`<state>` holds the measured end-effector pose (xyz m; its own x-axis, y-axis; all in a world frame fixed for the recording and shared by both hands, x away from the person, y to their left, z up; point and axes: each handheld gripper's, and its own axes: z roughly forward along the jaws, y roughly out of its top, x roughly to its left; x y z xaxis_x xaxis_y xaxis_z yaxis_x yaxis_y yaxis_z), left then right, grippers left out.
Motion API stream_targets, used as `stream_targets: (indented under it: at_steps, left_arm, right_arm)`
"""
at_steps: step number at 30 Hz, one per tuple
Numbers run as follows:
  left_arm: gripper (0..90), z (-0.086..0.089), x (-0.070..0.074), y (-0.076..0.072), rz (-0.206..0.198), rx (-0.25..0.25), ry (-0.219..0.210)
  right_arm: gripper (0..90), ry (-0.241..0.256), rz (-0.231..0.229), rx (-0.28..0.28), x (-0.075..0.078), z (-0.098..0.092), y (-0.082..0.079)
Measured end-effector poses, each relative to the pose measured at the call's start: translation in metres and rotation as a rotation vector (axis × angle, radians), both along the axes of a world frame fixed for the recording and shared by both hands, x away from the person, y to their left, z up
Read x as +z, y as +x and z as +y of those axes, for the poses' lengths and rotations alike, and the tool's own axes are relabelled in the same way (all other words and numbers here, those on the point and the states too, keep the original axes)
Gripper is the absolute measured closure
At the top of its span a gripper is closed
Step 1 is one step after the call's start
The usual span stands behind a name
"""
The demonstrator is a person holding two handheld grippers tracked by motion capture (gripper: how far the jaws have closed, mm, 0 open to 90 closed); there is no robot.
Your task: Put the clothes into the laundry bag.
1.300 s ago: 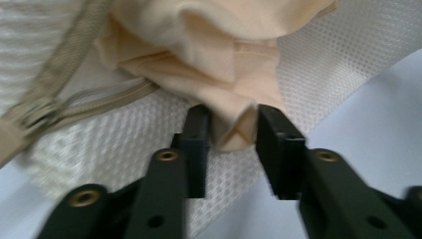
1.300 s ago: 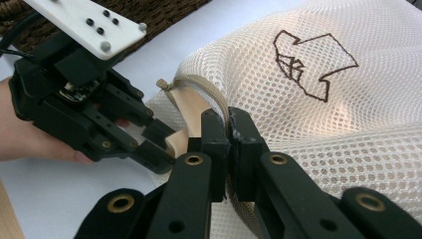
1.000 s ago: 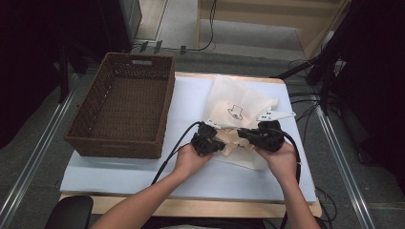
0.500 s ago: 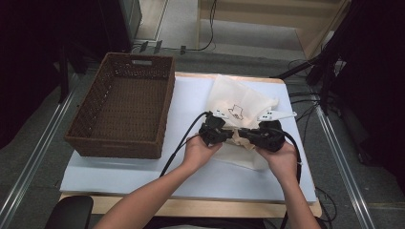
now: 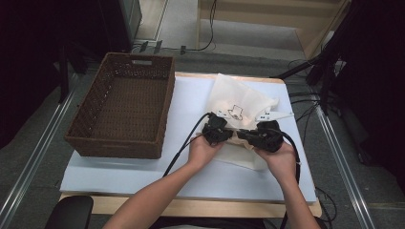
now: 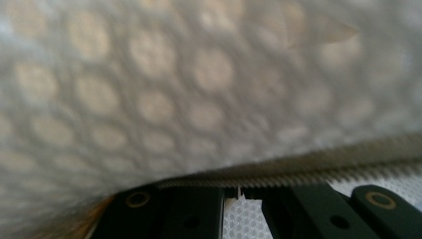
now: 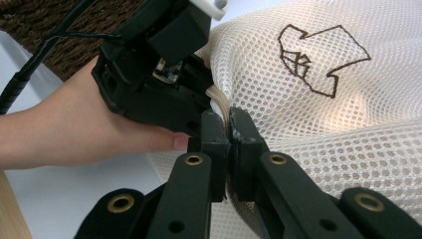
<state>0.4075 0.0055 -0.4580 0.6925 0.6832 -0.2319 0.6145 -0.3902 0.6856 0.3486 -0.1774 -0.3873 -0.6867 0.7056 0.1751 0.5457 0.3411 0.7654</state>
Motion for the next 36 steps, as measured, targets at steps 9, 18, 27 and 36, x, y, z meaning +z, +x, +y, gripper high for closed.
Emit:
stream_targets:
  at_steps: [9,18,27,36]
  left_arm:
    - [88.8,-0.002,-0.001,0.002,-0.014,0.105,-0.066]
    - [88.4,-0.004,-0.003,0.004,-0.021,0.093,-0.071]
    - [79.8,0.001,0.003,0.007,0.034,-0.005,-0.024]
    - [55.7,0.020,0.018,-0.005,0.039,-0.043,-0.059]
  right_arm:
    - [88.3,0.000,0.015,0.005,-0.001,0.000,0.000]
    - [88.2,-0.003,0.029,0.011,-0.005,-0.002,0.002]
    - [88.2,-0.008,0.027,0.003,-0.007,-0.002,0.003]
    - [88.1,0.003,0.033,-0.010,-0.006,-0.007,0.003]
